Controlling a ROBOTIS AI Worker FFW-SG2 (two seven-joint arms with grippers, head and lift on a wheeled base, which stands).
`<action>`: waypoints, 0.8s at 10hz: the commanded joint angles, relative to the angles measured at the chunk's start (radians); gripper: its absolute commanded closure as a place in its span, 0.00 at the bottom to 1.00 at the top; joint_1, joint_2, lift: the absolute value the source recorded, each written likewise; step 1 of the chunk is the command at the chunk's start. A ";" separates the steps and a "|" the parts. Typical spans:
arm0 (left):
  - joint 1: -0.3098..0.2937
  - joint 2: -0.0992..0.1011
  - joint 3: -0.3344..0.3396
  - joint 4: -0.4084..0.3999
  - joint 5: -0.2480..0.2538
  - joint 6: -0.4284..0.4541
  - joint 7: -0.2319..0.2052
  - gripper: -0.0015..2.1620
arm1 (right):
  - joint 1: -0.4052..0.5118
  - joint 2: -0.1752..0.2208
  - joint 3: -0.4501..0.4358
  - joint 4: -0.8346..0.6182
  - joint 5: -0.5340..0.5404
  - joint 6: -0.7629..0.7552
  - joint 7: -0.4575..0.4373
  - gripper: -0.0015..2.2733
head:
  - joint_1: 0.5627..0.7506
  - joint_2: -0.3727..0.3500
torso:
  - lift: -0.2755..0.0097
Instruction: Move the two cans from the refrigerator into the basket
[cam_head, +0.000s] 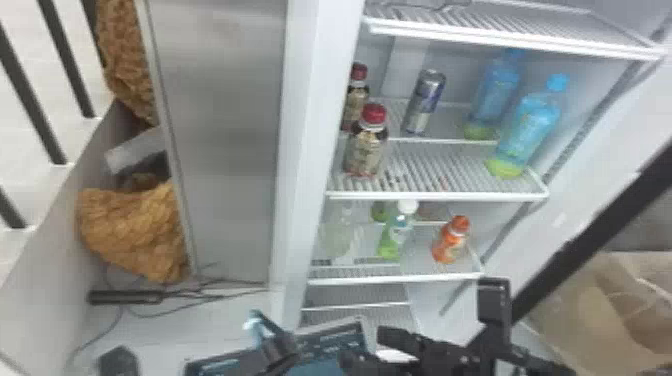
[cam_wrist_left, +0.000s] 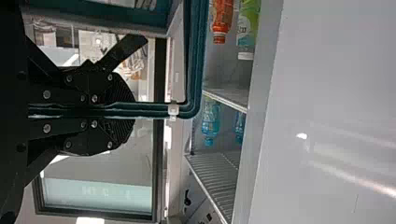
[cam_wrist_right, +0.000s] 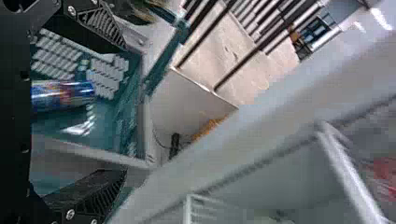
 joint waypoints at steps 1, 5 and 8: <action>0.000 0.000 0.001 0.000 0.000 0.000 -0.001 0.55 | 0.001 0.013 -0.045 -0.024 -0.002 -0.028 -0.009 0.05 | 0.70 0.18 | 0.86; 0.003 0.000 0.003 0.000 0.000 0.000 -0.001 0.55 | -0.019 0.030 -0.097 -0.048 -0.024 -0.099 -0.027 0.05 | 0.70 0.11 | 0.86; 0.003 0.000 0.005 0.000 0.002 -0.002 -0.001 0.55 | -0.012 0.042 -0.123 -0.100 -0.014 -0.293 -0.108 0.05 | 0.70 0.08 | 0.86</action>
